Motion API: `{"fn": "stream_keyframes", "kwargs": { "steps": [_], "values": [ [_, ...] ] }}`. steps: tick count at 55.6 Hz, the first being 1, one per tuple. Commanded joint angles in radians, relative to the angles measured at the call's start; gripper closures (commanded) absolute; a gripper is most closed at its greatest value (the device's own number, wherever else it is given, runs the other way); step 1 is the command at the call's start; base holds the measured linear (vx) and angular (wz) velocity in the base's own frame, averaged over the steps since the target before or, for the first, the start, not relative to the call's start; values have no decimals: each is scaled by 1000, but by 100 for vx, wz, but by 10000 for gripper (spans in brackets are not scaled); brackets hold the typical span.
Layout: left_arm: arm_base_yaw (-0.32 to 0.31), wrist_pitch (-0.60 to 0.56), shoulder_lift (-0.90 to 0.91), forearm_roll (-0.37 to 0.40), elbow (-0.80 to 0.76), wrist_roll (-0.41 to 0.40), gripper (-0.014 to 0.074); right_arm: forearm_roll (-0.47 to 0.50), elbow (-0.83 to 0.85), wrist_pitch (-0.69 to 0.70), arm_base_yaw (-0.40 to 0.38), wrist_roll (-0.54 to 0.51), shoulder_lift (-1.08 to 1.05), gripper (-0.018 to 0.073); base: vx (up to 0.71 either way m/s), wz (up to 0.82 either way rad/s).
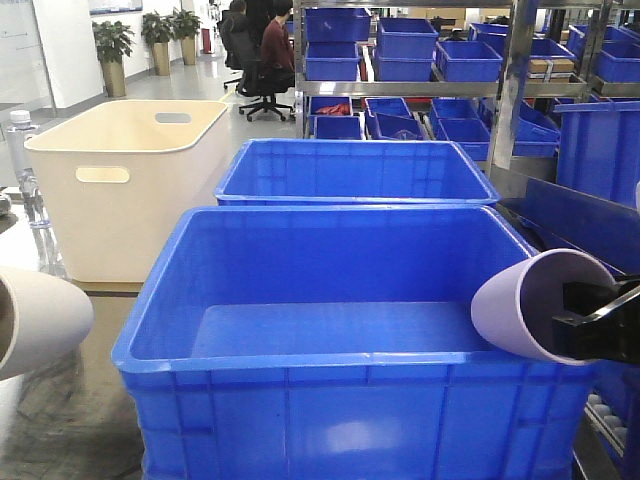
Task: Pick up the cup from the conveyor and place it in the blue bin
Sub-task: 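Move both grippers with the cups over the nearest blue bin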
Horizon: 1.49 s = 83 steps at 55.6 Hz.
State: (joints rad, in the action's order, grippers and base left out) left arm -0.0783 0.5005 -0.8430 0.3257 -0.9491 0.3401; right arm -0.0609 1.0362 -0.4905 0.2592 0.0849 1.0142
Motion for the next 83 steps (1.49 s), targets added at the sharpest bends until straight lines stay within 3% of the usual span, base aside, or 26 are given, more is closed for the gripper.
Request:
{"fn": "stream_keyframes", "kwargs": {
  "steps": [1, 29, 35, 41, 47, 60, 66, 74, 83],
  "values": [
    [-2, -86, 11, 24, -30, -2, 596, -12, 32, 85, -4, -4, -17, 568, 0, 0],
    [-2, -112, 9, 26, -30, -2, 596, -11, 32, 89, -4, -4, -17, 568, 0, 0],
    [-2, -171, 5, 26, -30, 3, 596, -11, 32, 111, -4, -4, -17, 568, 0, 0],
    [-3, -264, -26, 77, -40, 3, 596, -11, 32, 154, -4, -4, -17, 568, 0, 0],
    [-6, -261, -84, 112, -89, 32, 596, -11, 32, 219, -4, -4, -17, 568, 0, 0],
    [-156, -246, -291, 241, -291, 218, 596, -11, 32, 365, -4, -4, 3, 568, 0, 0],
    [-231, -244, -398, 262, -363, 283, 596, -11, 32, 373, -4, -4, 55, 568, 0, 0],
    [-272, -251, -505, 261, -394, 287, 591, -7, 32, 372, -4, -3, 139, 563, 0, 0],
    [-272, -242, -581, 261, -394, 287, 547, -7, 32, 361, -4, 0, 197, 540, 0, 0]
  ]
}}
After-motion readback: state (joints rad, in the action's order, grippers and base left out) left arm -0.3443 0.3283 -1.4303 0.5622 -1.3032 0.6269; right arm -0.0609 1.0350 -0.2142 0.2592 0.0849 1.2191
